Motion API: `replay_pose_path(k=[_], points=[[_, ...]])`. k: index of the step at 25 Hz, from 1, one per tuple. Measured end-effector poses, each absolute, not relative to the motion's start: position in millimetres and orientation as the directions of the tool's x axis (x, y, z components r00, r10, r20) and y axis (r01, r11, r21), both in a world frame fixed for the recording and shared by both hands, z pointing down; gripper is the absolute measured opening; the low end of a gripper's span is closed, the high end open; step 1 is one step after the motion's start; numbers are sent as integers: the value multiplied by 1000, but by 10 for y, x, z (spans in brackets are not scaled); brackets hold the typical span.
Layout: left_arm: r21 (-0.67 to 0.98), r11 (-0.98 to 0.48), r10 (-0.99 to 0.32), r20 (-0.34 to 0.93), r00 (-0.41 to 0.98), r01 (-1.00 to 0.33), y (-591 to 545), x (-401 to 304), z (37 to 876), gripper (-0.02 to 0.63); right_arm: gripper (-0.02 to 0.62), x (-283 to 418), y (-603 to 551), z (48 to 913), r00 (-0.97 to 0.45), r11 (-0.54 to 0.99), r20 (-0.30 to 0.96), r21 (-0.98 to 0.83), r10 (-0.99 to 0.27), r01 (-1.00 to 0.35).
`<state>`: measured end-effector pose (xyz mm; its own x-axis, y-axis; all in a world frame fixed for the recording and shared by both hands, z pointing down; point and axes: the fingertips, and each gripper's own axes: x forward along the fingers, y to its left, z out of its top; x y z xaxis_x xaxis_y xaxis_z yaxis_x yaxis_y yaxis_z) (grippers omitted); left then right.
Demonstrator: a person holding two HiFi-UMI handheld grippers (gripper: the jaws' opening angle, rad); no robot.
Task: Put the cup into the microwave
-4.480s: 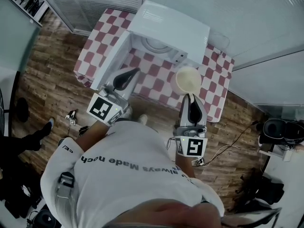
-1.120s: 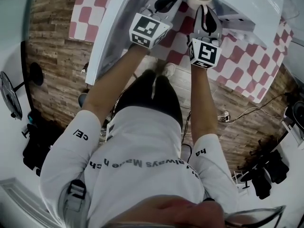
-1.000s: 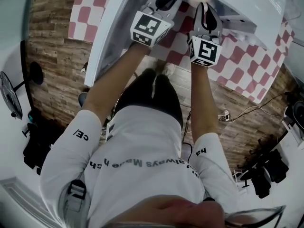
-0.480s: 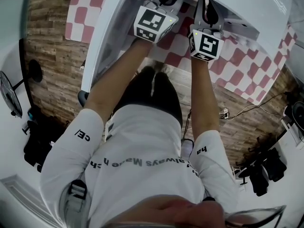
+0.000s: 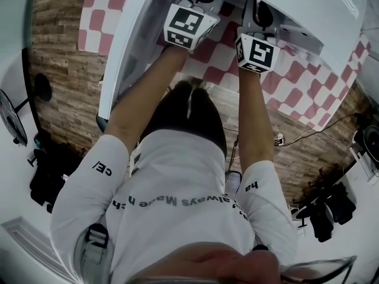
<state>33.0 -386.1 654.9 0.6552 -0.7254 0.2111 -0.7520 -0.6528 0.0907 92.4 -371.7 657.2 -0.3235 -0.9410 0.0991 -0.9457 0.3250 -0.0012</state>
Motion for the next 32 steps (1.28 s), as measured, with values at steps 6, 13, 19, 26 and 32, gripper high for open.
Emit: replay_pose_path(k=[6, 13, 19, 26, 32], points=[[88, -653, -724, 218, 654, -752, -3875, 318, 6582, 3, 38, 946, -3712, 6624, -321, 323, 110, 3, -941, -946], [104, -647, -721, 239, 650, -756, -3763, 285, 6606, 3, 43, 1004, -3674, 6717, -315, 317, 151, -11, -937, -948], [107, -639, -727, 240, 643, -762, -3624, 183, 6557, 5, 106, 1043, -3633, 6647, -301, 301, 169, -21, -939, -953], [101, -634, -736, 223, 639, -766, -3429, 61, 6232, 32, 106, 1011, -3334, 6307, -315, 319, 161, -4, -935, -948], [105, -628, -745, 205, 635, -771, -3084, 6, 5872, 37, 102, 1057, -2910, 5818, -327, 333, 151, 10, -933, -943]])
